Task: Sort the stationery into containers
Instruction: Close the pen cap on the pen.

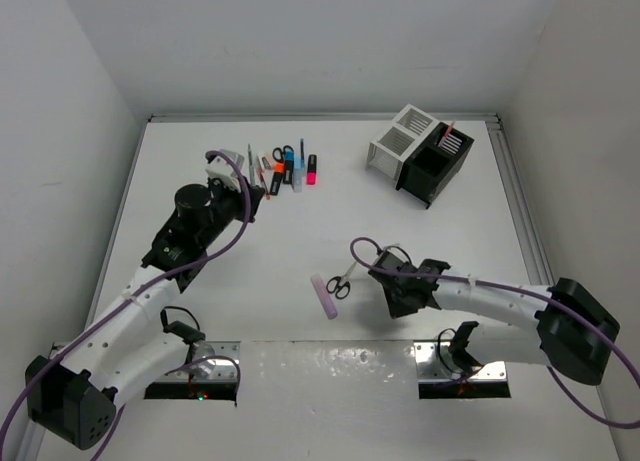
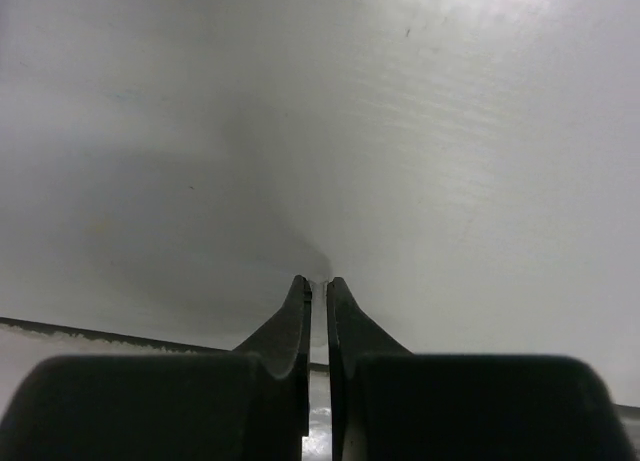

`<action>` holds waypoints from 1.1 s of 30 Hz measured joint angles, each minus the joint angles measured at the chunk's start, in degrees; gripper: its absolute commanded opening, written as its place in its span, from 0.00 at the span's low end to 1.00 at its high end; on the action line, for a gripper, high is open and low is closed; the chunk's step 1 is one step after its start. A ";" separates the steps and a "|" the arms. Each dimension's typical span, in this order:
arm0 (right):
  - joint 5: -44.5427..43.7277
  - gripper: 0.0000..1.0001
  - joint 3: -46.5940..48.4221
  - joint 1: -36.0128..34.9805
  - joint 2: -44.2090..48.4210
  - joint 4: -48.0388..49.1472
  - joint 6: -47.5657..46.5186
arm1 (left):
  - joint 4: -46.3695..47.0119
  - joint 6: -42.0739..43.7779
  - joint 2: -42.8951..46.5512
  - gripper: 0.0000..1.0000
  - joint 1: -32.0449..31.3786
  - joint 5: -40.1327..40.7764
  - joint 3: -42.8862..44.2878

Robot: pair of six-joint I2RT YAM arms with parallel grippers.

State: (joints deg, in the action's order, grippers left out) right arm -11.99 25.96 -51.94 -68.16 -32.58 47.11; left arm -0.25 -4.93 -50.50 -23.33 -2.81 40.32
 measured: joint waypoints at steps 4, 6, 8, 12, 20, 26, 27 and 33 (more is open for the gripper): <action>-2.84 0.00 11.23 1.66 -1.36 -5.64 -5.97 | 0.13 0.39 -0.02 0.00 -0.13 -3.32 0.00; -3.08 0.00 21.29 4.13 -2.99 -4.35 -9.94 | 0.37 0.37 -0.02 0.00 -0.35 -5.49 0.00; -2.97 0.00 33.05 6.97 -5.73 -1.66 -13.75 | 0.59 0.33 -0.04 0.00 -0.55 -7.98 0.00; -2.99 0.00 53.79 9.81 -11.69 7.30 -21.33 | 1.88 0.11 -0.11 0.00 -0.74 -13.49 0.00; -0.11 0.00 65.51 8.02 -17.59 25.22 -30.03 | 5.33 -1.57 -2.21 0.00 -3.52 -19.15 0.33; 2.14 0.00 64.89 5.92 -20.44 33.31 -31.89 | 7.93 -3.32 -4.70 0.00 -5.25 -19.74 0.33; 2.25 0.00 64.89 5.51 -20.79 33.97 -32.06 | 8.46 -3.72 -5.07 0.00 -5.29 -19.76 0.33; 2.69 0.00 63.39 3.34 -20.81 36.54 -32.50 | 10.47 -5.70 -6.05 0.00 -5.29 -19.37 0.33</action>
State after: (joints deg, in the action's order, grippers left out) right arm -9.30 89.34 -48.60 -88.97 3.97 14.61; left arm 10.22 -10.63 -56.55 -28.62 -22.17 40.64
